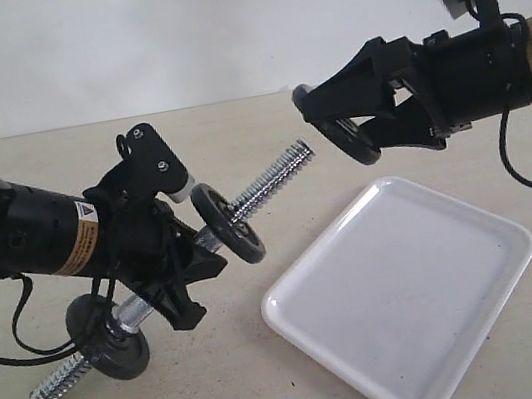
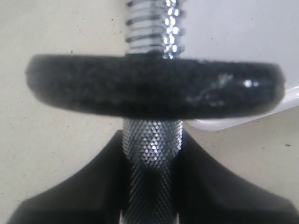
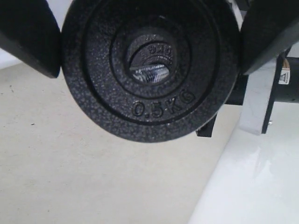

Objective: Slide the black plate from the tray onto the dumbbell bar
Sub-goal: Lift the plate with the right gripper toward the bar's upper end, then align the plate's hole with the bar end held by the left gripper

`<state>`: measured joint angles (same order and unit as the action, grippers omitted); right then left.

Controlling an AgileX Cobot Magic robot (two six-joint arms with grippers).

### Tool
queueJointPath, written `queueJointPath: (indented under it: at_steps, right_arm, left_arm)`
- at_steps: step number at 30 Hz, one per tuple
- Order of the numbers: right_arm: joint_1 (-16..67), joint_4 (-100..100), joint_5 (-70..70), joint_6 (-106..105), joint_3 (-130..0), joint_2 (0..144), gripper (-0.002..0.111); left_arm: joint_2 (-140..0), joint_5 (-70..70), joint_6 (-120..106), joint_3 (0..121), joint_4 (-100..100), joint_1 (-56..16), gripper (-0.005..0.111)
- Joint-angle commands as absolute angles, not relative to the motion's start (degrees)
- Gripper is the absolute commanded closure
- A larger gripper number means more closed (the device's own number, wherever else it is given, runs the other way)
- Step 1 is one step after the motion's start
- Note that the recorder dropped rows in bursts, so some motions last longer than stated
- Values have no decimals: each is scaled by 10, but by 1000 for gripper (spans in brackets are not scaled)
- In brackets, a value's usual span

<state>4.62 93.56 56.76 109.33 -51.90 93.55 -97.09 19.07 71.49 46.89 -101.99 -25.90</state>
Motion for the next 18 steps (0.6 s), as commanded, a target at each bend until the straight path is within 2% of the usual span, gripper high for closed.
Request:
queueJointPath:
  at_steps: [1, 18]
  right_arm:
    - [44, 913, 611, 1119, -528, 927, 108]
    - [44, 928, 625, 1175, -528, 927, 108]
  left_arm:
    - [-944, 180, 689, 487, -999, -258, 102]
    - [-944, 184, 675, 487, -999, -258, 102]
